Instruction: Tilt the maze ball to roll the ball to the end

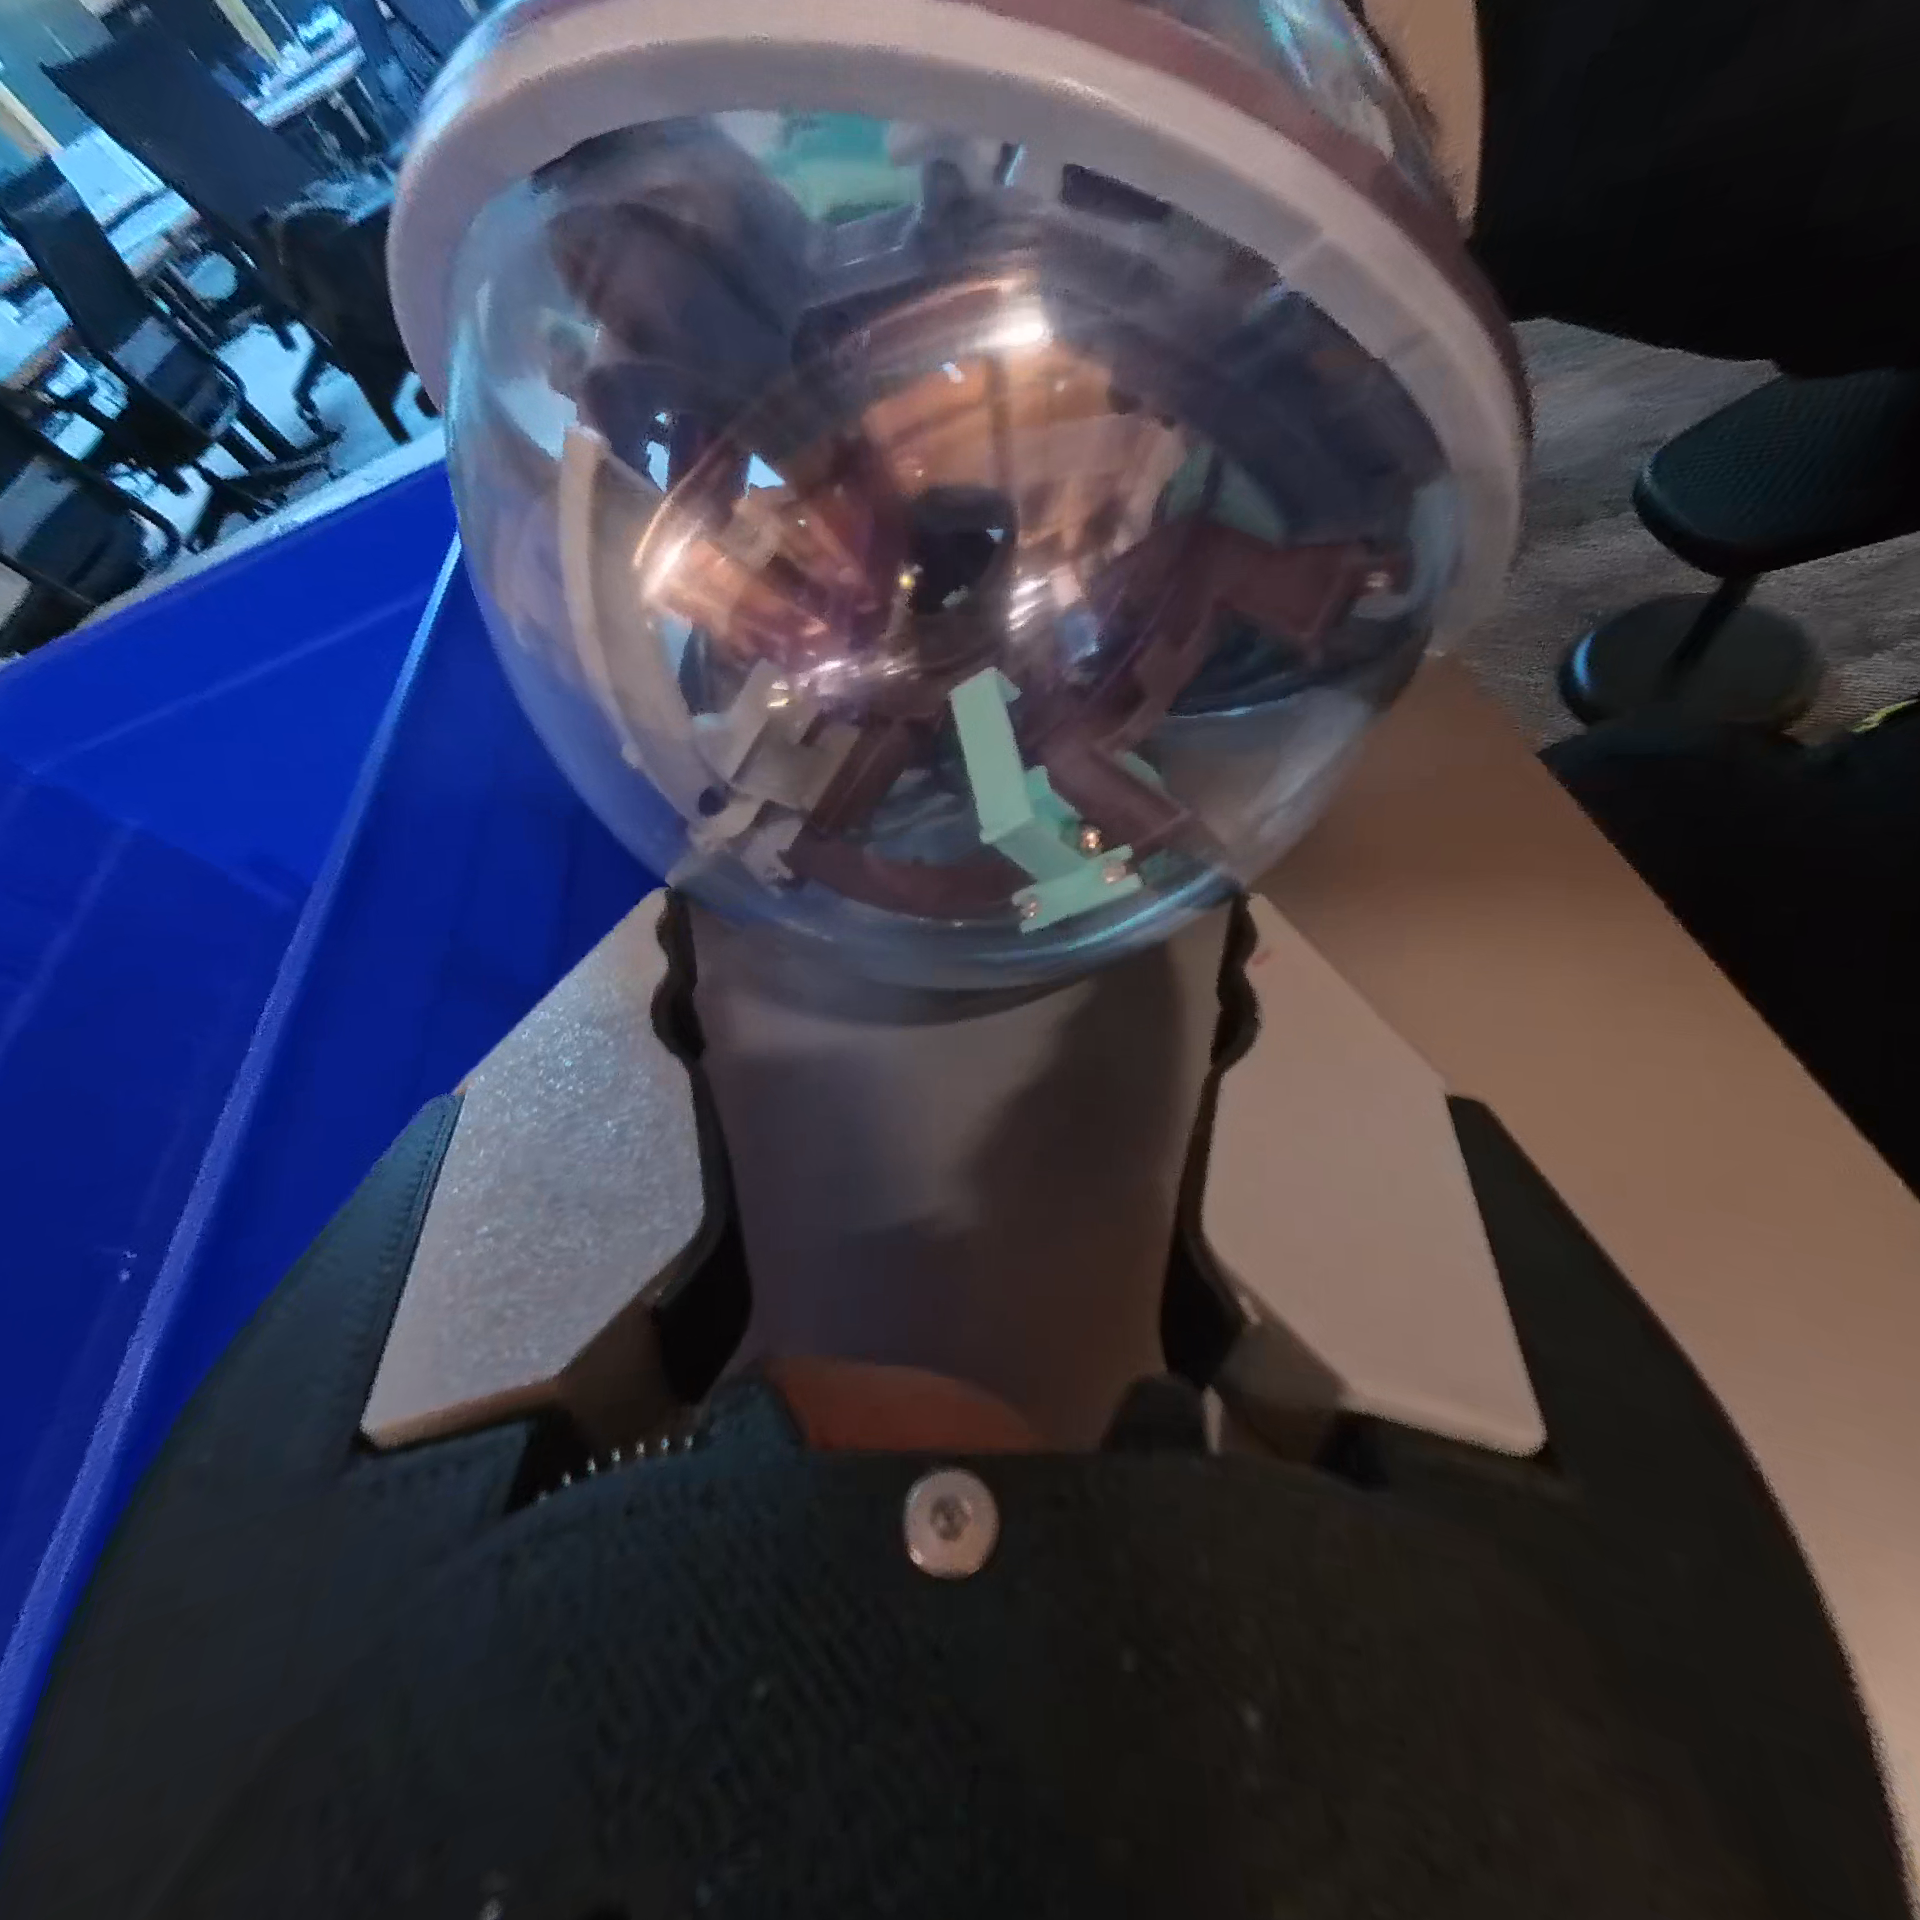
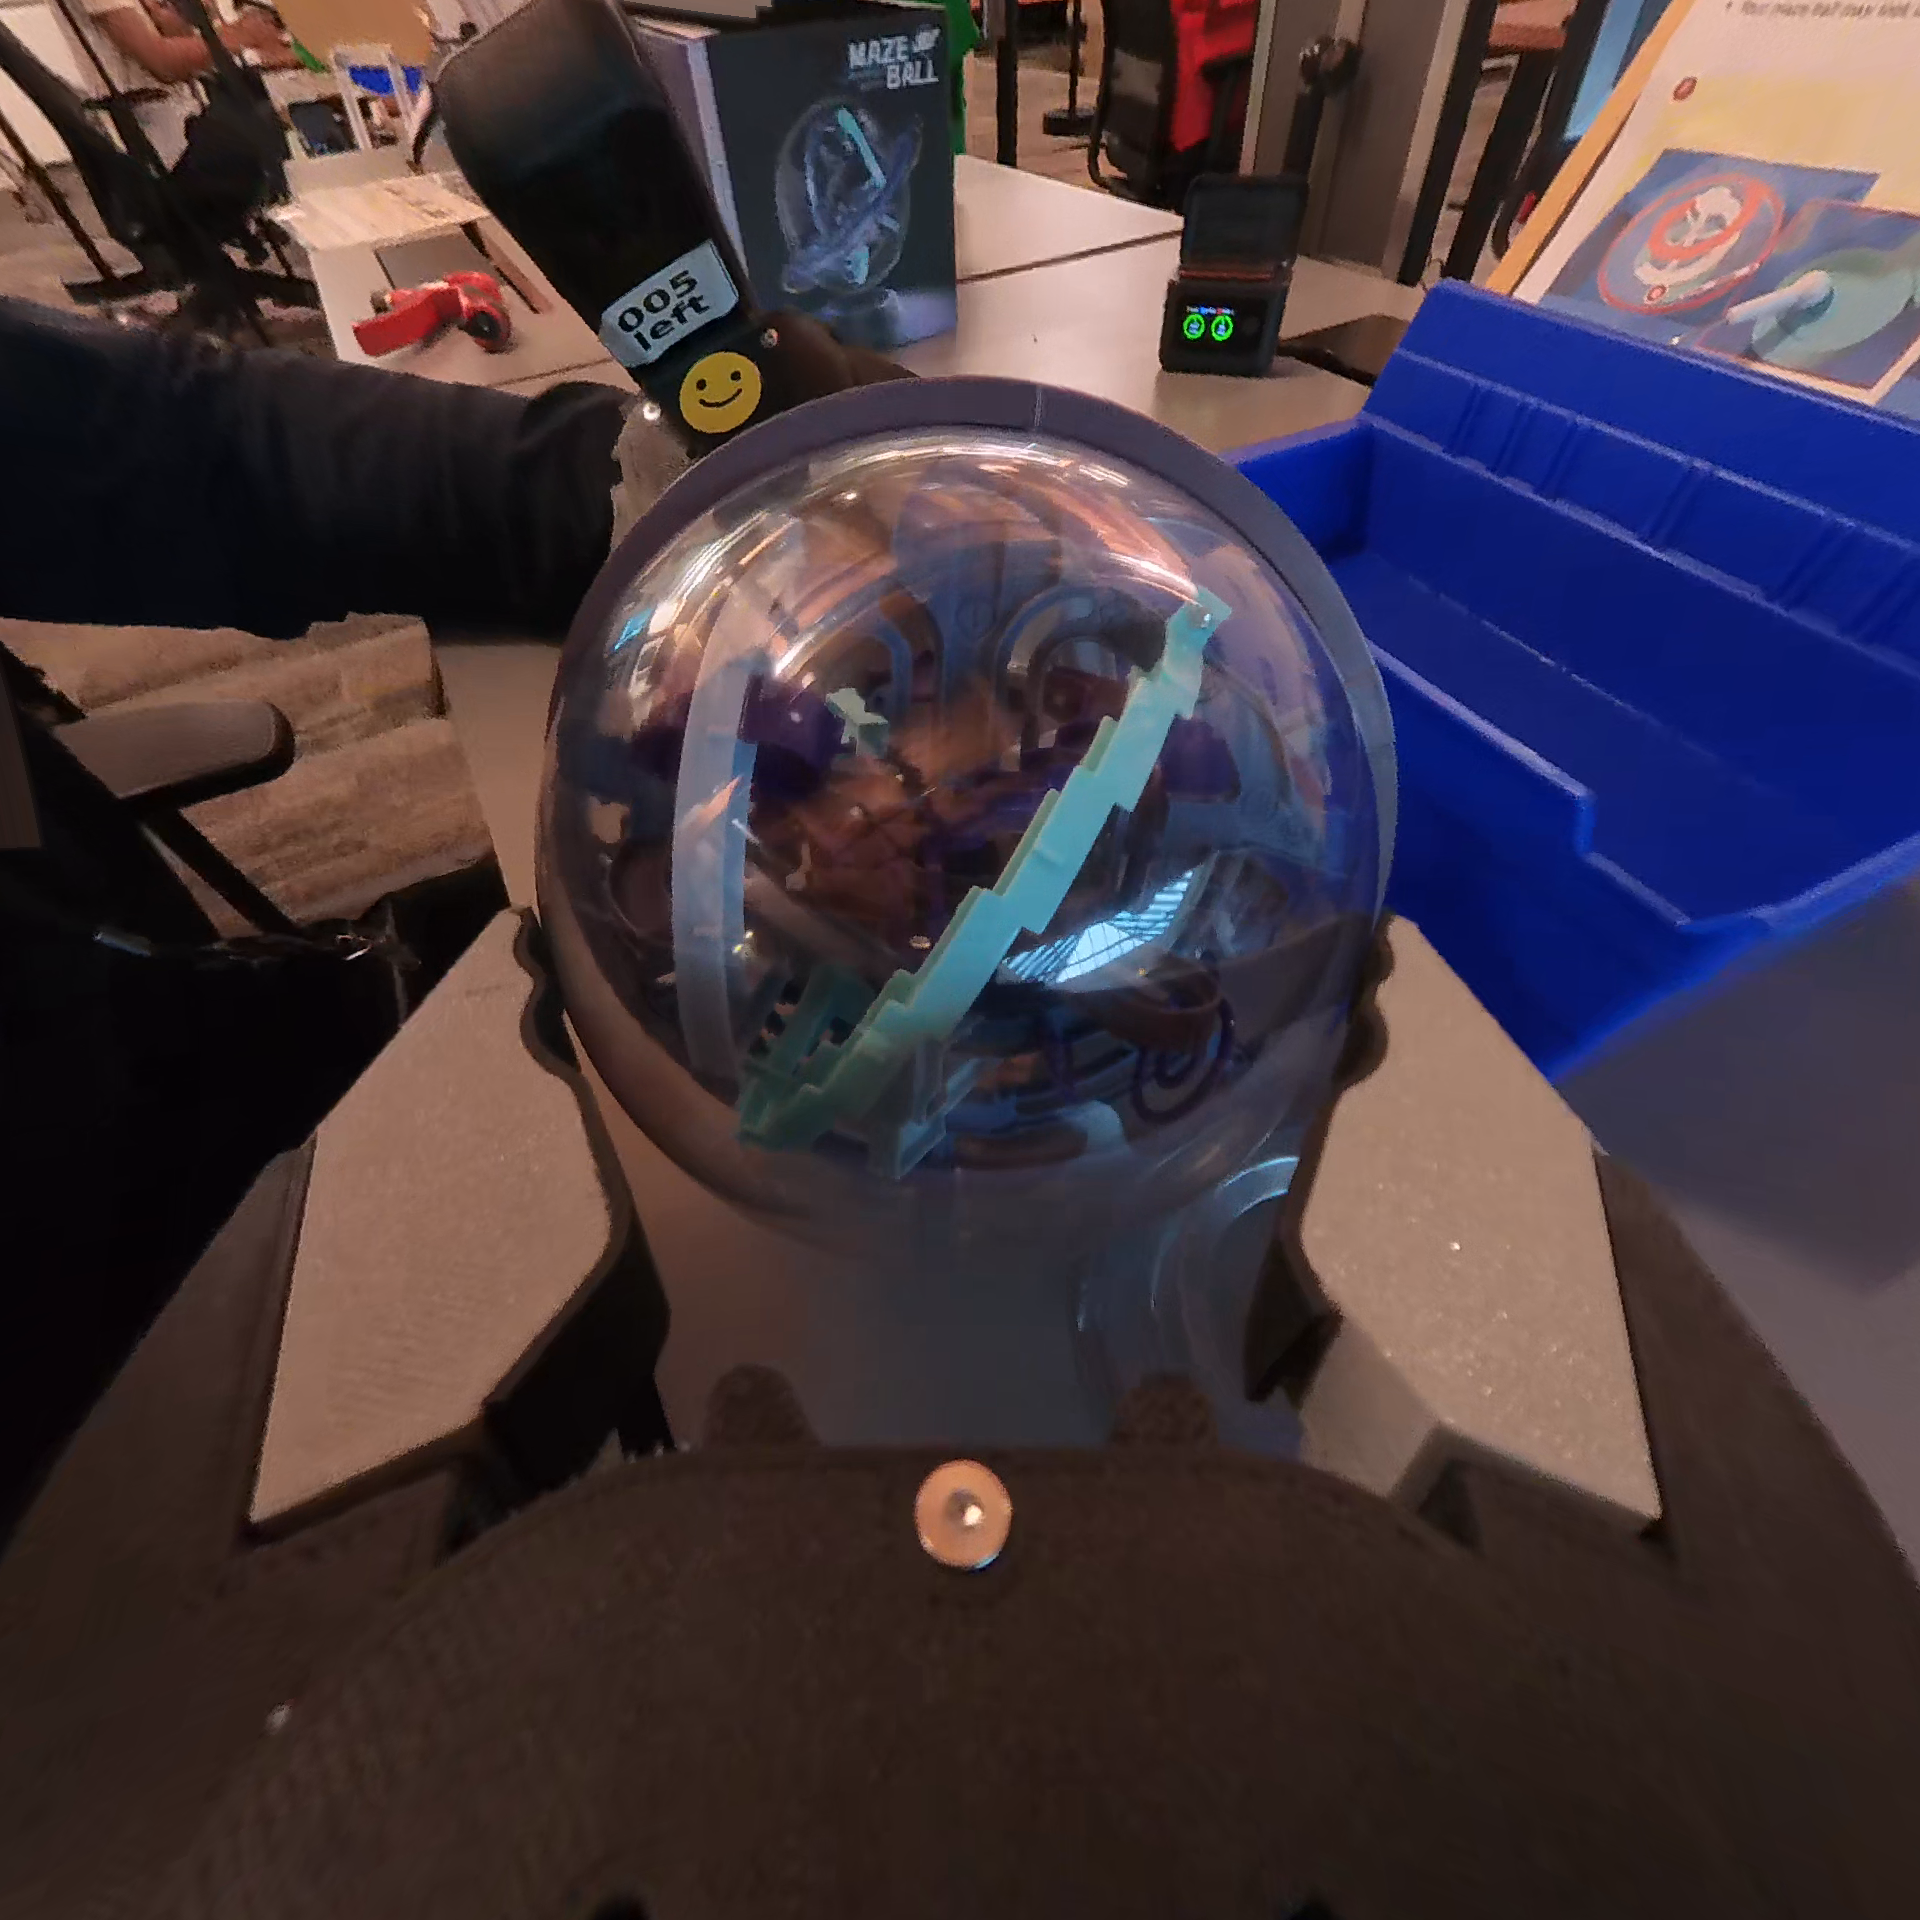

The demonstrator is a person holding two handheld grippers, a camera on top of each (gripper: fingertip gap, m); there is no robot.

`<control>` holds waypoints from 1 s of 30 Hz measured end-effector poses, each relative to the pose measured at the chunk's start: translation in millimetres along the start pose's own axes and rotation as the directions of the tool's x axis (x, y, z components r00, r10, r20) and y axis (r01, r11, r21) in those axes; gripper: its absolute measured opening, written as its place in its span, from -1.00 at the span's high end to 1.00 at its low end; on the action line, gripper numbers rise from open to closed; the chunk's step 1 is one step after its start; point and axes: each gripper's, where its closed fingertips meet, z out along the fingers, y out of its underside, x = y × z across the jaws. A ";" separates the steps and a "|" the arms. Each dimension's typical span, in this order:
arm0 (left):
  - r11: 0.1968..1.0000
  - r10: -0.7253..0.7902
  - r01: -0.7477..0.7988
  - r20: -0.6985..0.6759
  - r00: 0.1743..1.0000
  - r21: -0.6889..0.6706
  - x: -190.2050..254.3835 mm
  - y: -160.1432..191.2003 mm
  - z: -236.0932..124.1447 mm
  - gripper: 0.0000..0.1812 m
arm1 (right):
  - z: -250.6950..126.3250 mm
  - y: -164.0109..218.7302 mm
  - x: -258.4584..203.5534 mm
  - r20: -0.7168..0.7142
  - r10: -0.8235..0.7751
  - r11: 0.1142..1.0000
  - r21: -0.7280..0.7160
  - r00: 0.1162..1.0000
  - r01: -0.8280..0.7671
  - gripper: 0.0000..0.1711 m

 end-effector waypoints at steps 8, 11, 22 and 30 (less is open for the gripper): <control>0.999 0.006 -0.008 0.023 1.000 0.053 12.0 -10.7 -13.8 -0.12 | 2.9 1.2 -14.2 0.062 0.003 1.000 -0.020 0.998 -0.002 -0.71; 0.999 0.008 -0.010 0.040 0.999 0.053 15.4 -13.9 -20.5 -0.15 | 7.1 0.5 -18.6 0.089 0.015 1.000 0.007 0.996 -0.016 -0.72; 0.997 -0.037 0.032 0.062 0.997 0.071 20.5 -22.4 -21.8 -0.37 | 23.0 0.0 -27.5 0.097 0.007 1.000 -0.011 0.995 -0.006 -0.83; 0.996 0.027 -0.039 0.152 0.988 0.075 23.4 -21.3 -19.0 -0.45 | 25.1 -2.0 -32.0 0.072 -0.082 0.997 -0.009 0.994 0.083 -0.84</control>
